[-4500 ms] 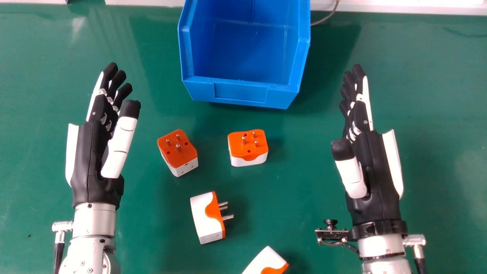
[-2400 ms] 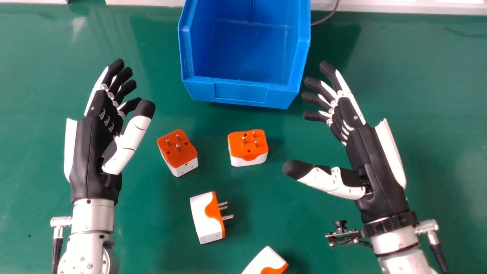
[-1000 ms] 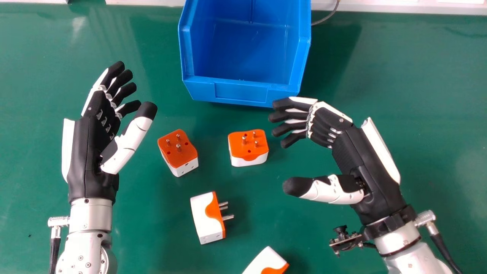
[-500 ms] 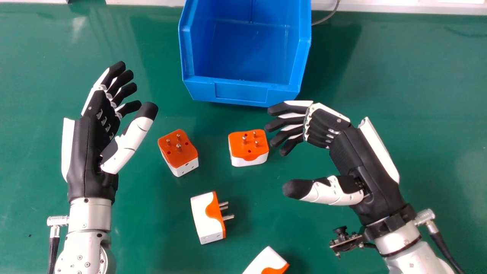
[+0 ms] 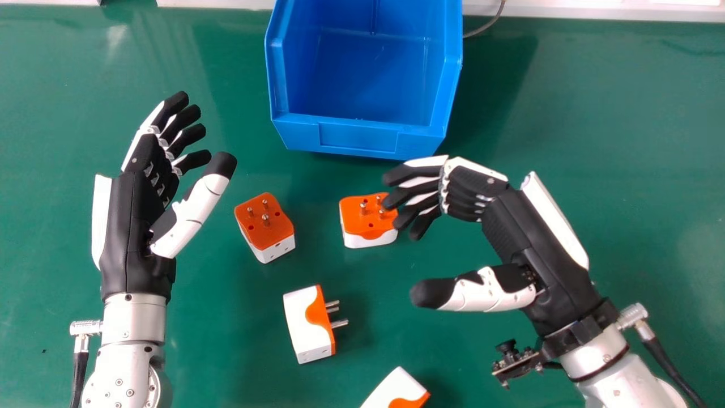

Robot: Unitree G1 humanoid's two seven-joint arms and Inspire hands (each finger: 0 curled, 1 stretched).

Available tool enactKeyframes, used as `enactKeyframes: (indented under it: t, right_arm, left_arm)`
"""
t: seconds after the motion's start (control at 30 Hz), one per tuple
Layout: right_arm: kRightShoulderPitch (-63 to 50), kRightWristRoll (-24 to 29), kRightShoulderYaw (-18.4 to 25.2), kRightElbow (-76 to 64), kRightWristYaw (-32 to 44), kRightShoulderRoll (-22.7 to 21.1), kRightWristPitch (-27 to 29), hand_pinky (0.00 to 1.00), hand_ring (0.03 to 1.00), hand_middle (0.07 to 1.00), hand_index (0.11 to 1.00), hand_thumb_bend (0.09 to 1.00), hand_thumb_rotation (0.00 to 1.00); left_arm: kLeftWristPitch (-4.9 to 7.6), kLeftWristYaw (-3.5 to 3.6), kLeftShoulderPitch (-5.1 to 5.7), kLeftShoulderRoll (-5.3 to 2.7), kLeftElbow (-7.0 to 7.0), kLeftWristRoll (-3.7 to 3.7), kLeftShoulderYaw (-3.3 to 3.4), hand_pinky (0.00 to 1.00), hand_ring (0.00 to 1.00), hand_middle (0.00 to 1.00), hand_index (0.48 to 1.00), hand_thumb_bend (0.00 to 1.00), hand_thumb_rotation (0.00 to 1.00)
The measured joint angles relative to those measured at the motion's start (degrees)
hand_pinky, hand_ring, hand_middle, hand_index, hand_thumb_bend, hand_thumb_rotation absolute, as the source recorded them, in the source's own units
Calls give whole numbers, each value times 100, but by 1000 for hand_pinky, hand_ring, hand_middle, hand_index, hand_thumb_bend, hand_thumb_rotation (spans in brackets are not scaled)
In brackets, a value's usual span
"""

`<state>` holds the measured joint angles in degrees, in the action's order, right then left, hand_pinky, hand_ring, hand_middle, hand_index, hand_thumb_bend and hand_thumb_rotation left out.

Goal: Pick all objects and put in blue box

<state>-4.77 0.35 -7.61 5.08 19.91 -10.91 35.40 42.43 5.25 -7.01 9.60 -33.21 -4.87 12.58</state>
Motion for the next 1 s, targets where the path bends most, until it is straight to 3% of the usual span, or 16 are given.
enactKeyframes:
  t: [0.1,0.63,0.87,1.0]
  right_arm:
    - [-2,75,-24,-85,147,-53,-124,433,540,597,584,916,639]
    - [-2,146,-118,-361,441,-276,-389,435,528,577,539,920,613]
    - [6,-20,-152,-627,658,-558,-547,430,521,572,538,911,587]
    - [24,-330,-169,-720,668,-691,-534,430,521,572,538,911,587]
  left_arm:
    - [0,-26,0,6,0,42,-1,750,822,854,849,748,481]
    - [1,-73,-7,33,-19,85,-4,752,820,853,848,724,446]
    - [11,-197,-29,36,-87,247,-8,749,816,849,845,717,433]
    - [11,-187,-57,37,-117,246,-9,749,816,849,845,717,433]
